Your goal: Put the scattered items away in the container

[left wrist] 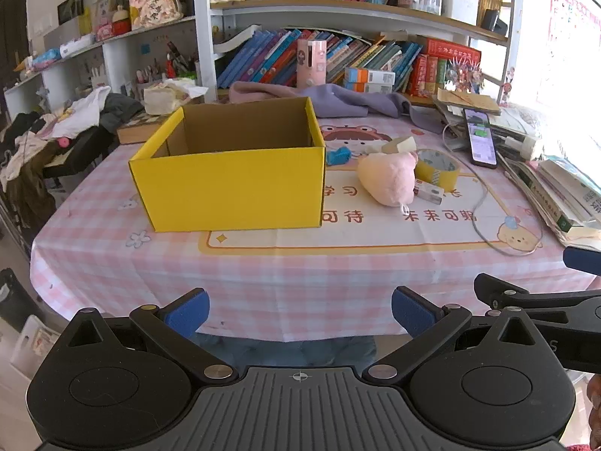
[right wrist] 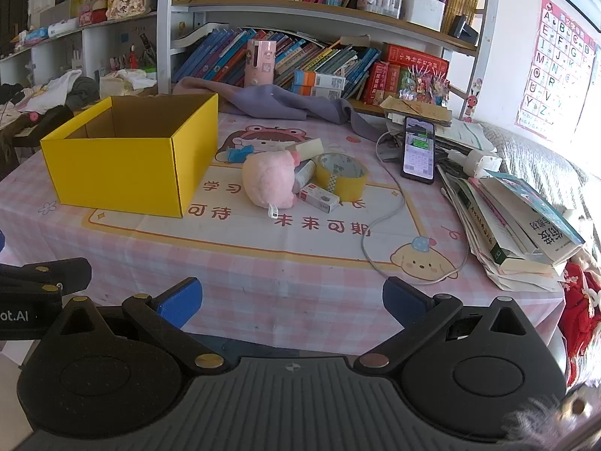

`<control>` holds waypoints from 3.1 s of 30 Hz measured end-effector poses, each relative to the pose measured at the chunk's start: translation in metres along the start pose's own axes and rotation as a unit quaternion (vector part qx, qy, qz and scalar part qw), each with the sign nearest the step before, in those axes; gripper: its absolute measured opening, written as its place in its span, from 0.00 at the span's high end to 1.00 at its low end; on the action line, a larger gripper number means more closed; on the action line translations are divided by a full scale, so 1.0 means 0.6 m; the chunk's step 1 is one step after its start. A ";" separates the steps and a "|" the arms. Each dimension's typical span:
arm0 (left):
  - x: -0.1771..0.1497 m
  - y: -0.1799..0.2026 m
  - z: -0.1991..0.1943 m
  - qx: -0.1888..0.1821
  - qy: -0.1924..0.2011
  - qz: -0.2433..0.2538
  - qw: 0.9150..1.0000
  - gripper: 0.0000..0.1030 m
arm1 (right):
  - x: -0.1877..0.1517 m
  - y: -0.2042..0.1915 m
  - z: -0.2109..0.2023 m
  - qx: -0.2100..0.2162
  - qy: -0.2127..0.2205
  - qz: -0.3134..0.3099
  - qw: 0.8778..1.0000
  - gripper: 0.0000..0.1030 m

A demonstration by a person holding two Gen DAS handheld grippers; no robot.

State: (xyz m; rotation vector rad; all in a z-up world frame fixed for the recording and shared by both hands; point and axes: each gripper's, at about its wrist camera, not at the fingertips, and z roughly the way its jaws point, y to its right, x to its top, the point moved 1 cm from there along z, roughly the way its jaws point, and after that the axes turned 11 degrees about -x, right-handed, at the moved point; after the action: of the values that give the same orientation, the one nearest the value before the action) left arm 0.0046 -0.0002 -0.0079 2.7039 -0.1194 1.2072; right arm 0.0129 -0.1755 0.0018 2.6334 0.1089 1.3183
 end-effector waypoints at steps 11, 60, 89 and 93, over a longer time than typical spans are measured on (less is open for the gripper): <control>0.003 -0.009 0.002 -0.007 0.002 -0.003 1.000 0.00 | -0.003 -0.010 0.005 0.001 -0.001 -0.003 1.000 0.00; -0.001 -0.032 0.015 0.015 -0.018 -0.007 1.000 0.00 | 0.004 -0.027 0.011 0.010 -0.005 -0.002 1.000 0.00; -0.003 -0.040 0.007 0.020 -0.012 -0.007 1.000 0.00 | 0.004 -0.033 0.010 0.021 -0.011 -0.006 1.000 0.00; -0.006 -0.039 0.005 0.016 -0.014 -0.005 1.000 0.00 | 0.004 -0.032 0.009 0.021 -0.011 -0.005 1.000 0.00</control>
State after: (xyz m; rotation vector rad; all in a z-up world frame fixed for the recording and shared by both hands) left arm 0.0078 0.0220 -0.0158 2.7456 -0.0917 1.1801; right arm 0.0187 -0.1574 -0.0034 2.6776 0.1466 1.2984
